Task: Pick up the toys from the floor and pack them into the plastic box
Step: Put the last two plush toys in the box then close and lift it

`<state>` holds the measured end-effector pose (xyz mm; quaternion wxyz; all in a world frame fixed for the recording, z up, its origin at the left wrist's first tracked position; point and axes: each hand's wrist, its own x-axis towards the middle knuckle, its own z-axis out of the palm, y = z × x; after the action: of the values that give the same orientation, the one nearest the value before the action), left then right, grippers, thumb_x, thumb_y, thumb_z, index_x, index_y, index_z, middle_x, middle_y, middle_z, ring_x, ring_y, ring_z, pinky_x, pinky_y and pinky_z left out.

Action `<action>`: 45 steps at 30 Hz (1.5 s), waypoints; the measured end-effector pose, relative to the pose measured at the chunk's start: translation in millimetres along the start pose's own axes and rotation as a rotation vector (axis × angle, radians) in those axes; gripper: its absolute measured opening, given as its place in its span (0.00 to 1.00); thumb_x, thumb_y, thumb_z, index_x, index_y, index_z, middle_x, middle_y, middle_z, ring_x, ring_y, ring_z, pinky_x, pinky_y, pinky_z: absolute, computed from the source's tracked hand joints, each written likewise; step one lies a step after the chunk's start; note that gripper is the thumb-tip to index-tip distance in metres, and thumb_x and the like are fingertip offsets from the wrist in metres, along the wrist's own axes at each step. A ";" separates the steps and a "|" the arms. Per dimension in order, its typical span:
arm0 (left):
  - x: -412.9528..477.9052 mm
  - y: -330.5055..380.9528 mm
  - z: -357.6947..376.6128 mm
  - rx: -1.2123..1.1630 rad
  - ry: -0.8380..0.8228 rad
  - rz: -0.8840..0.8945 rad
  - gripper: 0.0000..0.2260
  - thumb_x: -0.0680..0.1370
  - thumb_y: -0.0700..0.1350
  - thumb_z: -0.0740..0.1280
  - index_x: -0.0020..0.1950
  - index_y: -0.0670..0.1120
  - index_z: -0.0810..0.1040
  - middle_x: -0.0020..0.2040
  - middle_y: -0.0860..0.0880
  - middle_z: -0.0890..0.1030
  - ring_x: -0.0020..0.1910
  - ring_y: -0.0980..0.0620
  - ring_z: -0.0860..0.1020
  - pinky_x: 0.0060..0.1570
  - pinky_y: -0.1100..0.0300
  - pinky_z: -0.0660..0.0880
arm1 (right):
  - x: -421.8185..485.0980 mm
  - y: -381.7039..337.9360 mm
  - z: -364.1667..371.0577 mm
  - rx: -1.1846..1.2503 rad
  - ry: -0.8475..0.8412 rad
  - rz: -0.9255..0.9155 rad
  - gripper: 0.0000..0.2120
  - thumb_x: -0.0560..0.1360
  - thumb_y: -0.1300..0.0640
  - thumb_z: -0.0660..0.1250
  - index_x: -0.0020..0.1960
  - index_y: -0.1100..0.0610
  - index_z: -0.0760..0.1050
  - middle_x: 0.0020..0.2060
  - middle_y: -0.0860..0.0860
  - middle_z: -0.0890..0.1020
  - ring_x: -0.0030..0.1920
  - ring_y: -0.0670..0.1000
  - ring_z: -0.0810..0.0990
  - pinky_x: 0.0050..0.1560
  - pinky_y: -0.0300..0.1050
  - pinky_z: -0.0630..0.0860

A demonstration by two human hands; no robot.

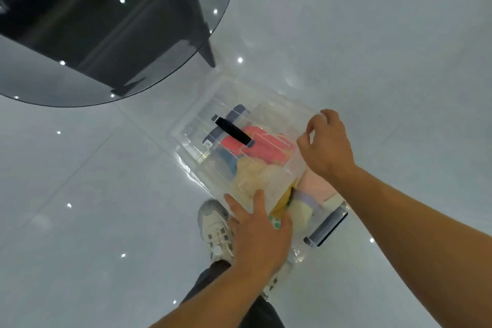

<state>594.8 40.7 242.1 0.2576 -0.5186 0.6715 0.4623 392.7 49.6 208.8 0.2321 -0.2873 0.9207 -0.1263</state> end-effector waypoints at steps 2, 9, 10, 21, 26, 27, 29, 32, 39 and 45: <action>-15.4 13.4 14.8 0.031 -0.088 0.021 0.28 0.77 0.65 0.56 0.74 0.64 0.50 0.77 0.48 0.32 0.75 0.33 0.52 0.69 0.41 0.64 | -17.2 26.4 -7.2 -0.011 -0.017 0.082 0.08 0.76 0.55 0.63 0.50 0.60 0.73 0.72 0.58 0.61 0.68 0.61 0.66 0.58 0.52 0.71; -22.7 44.4 70.7 0.203 -0.502 0.001 0.30 0.78 0.67 0.52 0.76 0.53 0.60 0.75 0.44 0.62 0.70 0.38 0.67 0.67 0.44 0.67 | -65.7 128.3 -8.1 0.086 -0.099 0.328 0.11 0.73 0.65 0.62 0.56 0.60 0.71 0.74 0.57 0.56 0.71 0.59 0.63 0.61 0.52 0.71; -13.4 45.1 71.4 0.260 -0.517 0.028 0.31 0.77 0.68 0.50 0.76 0.53 0.59 0.75 0.45 0.64 0.69 0.39 0.68 0.67 0.44 0.66 | -70.1 139.5 -3.6 0.094 -0.121 0.350 0.14 0.73 0.67 0.62 0.58 0.60 0.71 0.75 0.57 0.55 0.71 0.59 0.63 0.61 0.52 0.71; 128.7 35.4 -9.7 1.100 0.025 0.434 0.31 0.78 0.63 0.57 0.77 0.57 0.49 0.80 0.41 0.45 0.77 0.34 0.47 0.67 0.34 0.63 | -100.2 147.3 59.1 0.213 -0.124 0.585 0.34 0.77 0.59 0.61 0.77 0.51 0.48 0.77 0.58 0.47 0.74 0.62 0.55 0.65 0.57 0.67; 156.2 32.8 -32.8 1.158 0.059 0.512 0.37 0.76 0.67 0.56 0.78 0.57 0.40 0.79 0.42 0.36 0.77 0.35 0.39 0.70 0.32 0.56 | -119.0 128.1 81.2 0.295 -0.124 0.723 0.41 0.77 0.50 0.63 0.77 0.46 0.37 0.77 0.58 0.43 0.71 0.67 0.61 0.62 0.59 0.70; 161.5 32.4 -37.2 1.130 0.091 0.508 0.40 0.75 0.68 0.56 0.78 0.57 0.37 0.78 0.42 0.34 0.77 0.36 0.38 0.70 0.31 0.55 | -122.4 124.5 85.8 0.325 -0.118 0.759 0.42 0.77 0.48 0.63 0.77 0.47 0.36 0.77 0.59 0.44 0.71 0.68 0.61 0.64 0.60 0.69; 175.6 32.1 -46.7 1.042 0.165 0.438 0.46 0.72 0.71 0.58 0.77 0.55 0.33 0.78 0.41 0.33 0.77 0.36 0.37 0.70 0.30 0.53 | -128.9 118.6 96.1 0.411 -0.090 0.829 0.42 0.77 0.45 0.64 0.77 0.48 0.37 0.77 0.58 0.48 0.71 0.66 0.62 0.66 0.62 0.67; 198.9 31.2 -59.2 0.899 0.157 0.294 0.56 0.66 0.76 0.62 0.76 0.53 0.31 0.78 0.38 0.35 0.77 0.33 0.43 0.70 0.31 0.54 | -133.9 106.6 109.2 0.586 0.007 0.873 0.37 0.78 0.46 0.62 0.77 0.46 0.41 0.75 0.56 0.57 0.69 0.63 0.67 0.65 0.61 0.70; 210.5 40.9 -56.7 0.873 0.075 0.377 0.57 0.62 0.74 0.69 0.77 0.57 0.37 0.77 0.39 0.43 0.74 0.34 0.54 0.64 0.35 0.66 | -135.2 97.0 120.0 0.644 0.061 1.087 0.34 0.81 0.55 0.57 0.78 0.51 0.38 0.75 0.58 0.61 0.68 0.62 0.68 0.65 0.55 0.68; 224.8 44.1 -61.7 0.590 0.054 0.260 0.67 0.57 0.65 0.80 0.77 0.51 0.34 0.77 0.40 0.53 0.75 0.36 0.58 0.68 0.36 0.63 | -125.0 104.9 118.1 0.812 0.093 1.069 0.44 0.75 0.45 0.67 0.77 0.51 0.40 0.76 0.56 0.57 0.73 0.60 0.62 0.69 0.55 0.64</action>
<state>487.7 -115.7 99.3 0.3176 -0.3438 0.8438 0.2628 493.3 195.6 113.1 0.3126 0.3237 0.8248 -0.3424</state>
